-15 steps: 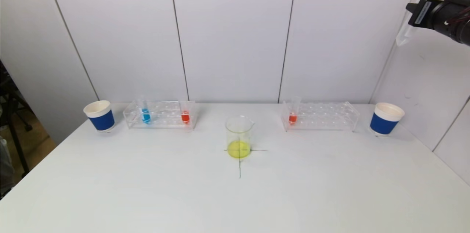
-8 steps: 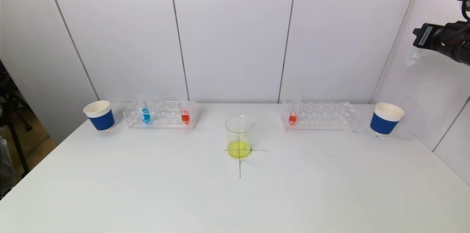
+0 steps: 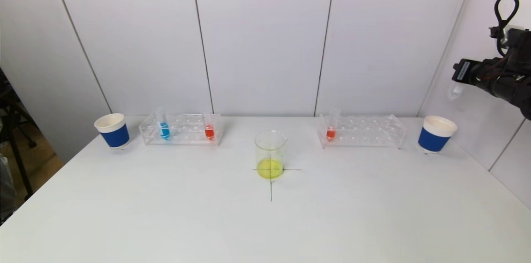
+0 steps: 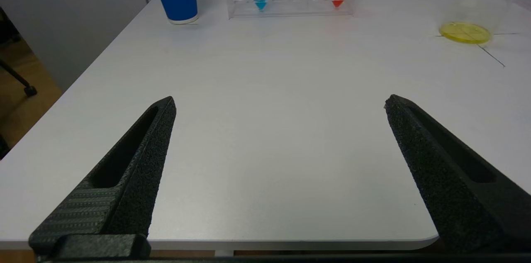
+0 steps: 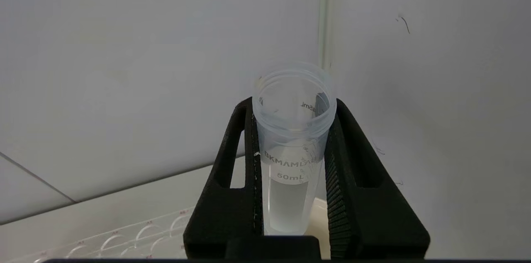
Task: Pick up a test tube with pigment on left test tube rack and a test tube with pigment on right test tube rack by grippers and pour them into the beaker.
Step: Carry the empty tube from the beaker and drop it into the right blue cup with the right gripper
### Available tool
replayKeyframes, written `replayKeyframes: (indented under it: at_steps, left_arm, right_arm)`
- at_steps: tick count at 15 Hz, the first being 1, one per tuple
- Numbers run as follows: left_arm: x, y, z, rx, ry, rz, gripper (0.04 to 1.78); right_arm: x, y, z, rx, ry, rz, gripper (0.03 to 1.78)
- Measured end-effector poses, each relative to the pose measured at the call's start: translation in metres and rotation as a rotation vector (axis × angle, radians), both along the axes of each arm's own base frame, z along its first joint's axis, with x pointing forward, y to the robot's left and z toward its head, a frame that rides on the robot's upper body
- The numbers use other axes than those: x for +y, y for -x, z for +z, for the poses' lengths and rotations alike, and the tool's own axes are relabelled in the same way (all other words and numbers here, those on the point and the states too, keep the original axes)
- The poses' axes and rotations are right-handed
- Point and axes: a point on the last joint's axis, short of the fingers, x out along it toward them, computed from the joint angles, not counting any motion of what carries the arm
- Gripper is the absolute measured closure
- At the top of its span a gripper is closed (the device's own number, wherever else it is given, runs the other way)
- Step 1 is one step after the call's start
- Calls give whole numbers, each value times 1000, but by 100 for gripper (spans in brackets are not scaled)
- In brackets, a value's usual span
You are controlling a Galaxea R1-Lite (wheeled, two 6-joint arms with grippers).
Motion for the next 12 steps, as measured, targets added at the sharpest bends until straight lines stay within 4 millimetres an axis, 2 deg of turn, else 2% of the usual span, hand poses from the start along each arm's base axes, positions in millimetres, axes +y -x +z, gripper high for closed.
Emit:
replayKeyframes:
  at_steps: [5, 12]
  left_arm:
    - [0, 0, 0, 0, 1, 1, 6]
    - [0, 0, 0, 0, 1, 1, 6]
  right_arm:
    - [-6, -6, -40, 16, -5, -10, 133]
    - [-17, -7, -71, 96, -28, -31, 133]
